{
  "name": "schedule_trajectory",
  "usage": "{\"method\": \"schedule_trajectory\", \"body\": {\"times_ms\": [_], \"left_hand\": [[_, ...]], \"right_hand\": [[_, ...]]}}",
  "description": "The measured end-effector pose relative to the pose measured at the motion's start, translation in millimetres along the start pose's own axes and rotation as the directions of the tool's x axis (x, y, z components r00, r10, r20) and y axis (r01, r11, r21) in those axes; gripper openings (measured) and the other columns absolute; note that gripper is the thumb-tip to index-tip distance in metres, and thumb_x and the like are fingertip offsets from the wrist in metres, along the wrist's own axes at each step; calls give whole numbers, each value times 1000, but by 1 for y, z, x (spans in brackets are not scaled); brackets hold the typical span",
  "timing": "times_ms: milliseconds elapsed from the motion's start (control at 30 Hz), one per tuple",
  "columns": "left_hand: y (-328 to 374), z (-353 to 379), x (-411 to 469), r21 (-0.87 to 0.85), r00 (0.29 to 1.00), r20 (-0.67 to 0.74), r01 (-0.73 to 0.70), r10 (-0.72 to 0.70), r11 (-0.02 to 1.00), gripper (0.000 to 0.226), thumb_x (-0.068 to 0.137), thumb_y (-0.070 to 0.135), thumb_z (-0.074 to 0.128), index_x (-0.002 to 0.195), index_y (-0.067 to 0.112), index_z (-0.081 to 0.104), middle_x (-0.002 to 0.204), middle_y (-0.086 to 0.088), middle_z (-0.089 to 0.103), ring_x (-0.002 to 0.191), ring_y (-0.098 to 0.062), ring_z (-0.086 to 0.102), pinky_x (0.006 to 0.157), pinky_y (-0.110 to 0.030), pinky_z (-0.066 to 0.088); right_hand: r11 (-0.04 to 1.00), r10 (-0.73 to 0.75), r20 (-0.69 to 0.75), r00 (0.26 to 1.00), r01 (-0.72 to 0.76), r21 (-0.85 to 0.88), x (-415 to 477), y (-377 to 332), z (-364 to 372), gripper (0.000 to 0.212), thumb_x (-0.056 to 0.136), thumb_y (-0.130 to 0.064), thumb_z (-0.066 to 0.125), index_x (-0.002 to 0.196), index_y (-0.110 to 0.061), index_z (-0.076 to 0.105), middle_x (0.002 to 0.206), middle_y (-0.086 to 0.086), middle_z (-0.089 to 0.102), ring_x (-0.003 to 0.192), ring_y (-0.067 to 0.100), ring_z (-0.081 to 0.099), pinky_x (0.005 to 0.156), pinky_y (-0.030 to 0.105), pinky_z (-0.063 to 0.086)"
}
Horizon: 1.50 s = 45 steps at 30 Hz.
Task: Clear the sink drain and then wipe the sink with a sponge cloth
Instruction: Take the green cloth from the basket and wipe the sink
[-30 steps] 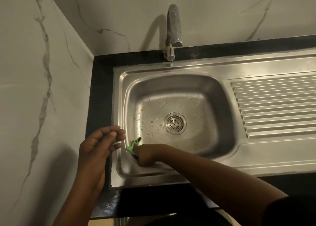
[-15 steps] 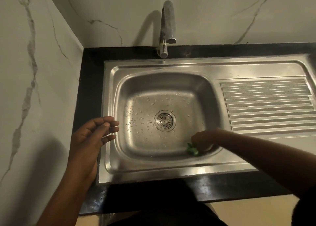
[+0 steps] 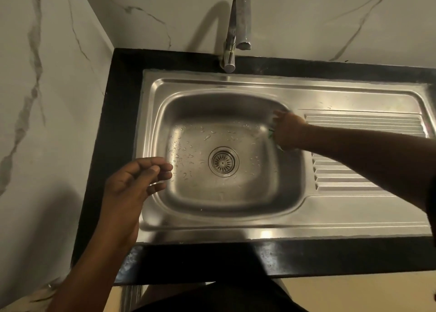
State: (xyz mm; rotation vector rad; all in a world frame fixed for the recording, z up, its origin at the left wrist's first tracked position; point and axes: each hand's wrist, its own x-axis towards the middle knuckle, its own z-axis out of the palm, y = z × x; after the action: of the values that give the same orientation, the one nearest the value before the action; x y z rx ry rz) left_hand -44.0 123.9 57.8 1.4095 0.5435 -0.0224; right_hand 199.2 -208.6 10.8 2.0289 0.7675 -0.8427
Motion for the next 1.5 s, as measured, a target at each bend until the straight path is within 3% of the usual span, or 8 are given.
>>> {"method": "schedule_trajectory", "body": {"times_ms": [100, 267, 433, 667, 833, 1000, 1333, 1500], "left_hand": [[-2, 1, -4, -2, 1000, -15, 6, -6, 1000, 22, 90, 28, 65, 105, 26, 82, 108, -8, 82, 103, -28, 79, 81, -28, 64], [-6, -2, -11, 31, 999, -38, 23, -22, 999, 32, 83, 44, 69, 107, 27, 81, 109, -7, 82, 104, -29, 79, 86, -34, 64], [-7, 4, -15, 47, 999, -41, 25, -23, 999, 22, 92, 30, 66, 107, 28, 82, 109, -6, 82, 104, -27, 79, 82, -28, 64], [-13, 11, -18, 69, 999, -33, 27, -25, 997, 32, 105, 7, 57, 106, 26, 82, 107, -7, 83, 102, -26, 80, 83, -27, 64], [-11, 8, -15, 80, 999, -30, 27, -24, 996, 28, 104, 12, 60, 105, 29, 82, 107, -5, 83, 102, -26, 80, 85, -28, 65], [-7, 3, -10, 38, 999, -38, 23, -22, 999, 23, 92, 26, 63, 105, 28, 82, 107, -6, 82, 103, -27, 79, 80, -27, 64], [-7, -8, 1, 63, 1000, 0, 30, -30, 998, 32, 105, 8, 57, 102, 28, 82, 106, -6, 83, 103, -27, 79, 89, -40, 60], [-2, -7, 3, 41, 1000, 5, 20, -20, 999, 21, 96, 21, 63, 102, 27, 82, 106, -7, 83, 102, -27, 79, 81, -28, 64]], "right_hand": [[947, -23, -43, 999, 8, -322, 29, 7, 6, 49, 104, -47, 49, 147, -25, 54, 159, -2, 47, 158, 28, 21, 130, 48, 6], [973, -45, -264, 964, -18, -231, 65, -5, 19, 51, 103, -39, 57, 149, -17, 54, 164, 9, 39, 156, 30, 25, 129, 47, 14], [966, -136, -521, 843, -4, -259, 86, -18, 22, 66, 103, -31, 57, 160, -8, 30, 170, 13, 23, 159, 31, 16, 129, 45, 10], [997, 44, -230, 972, -30, 67, 90, -34, 43, 62, 110, -31, 38, 160, 2, 22, 168, 23, 21, 153, 39, 28, 125, 49, 28], [983, 114, -118, 986, -95, 155, 71, -61, 37, 32, 103, -15, 54, 132, -7, 65, 137, 17, 62, 125, 36, 62, 99, 45, 53], [942, 117, 2, 993, -112, 315, 53, -105, 46, 31, 98, -17, 63, 127, -13, 70, 132, 7, 68, 120, 29, 66, 90, 38, 54], [644, 82, 99, 992, -128, 754, 23, -172, 58, 42, 101, -35, 58, 126, -2, 63, 128, 18, 66, 117, 34, 66, 92, 38, 54], [395, 57, 31, 998, -52, 917, 33, -227, -3, 17, 95, -22, 64, 97, -5, 63, 91, 7, 61, 91, 26, 64, 73, 31, 54]]}}
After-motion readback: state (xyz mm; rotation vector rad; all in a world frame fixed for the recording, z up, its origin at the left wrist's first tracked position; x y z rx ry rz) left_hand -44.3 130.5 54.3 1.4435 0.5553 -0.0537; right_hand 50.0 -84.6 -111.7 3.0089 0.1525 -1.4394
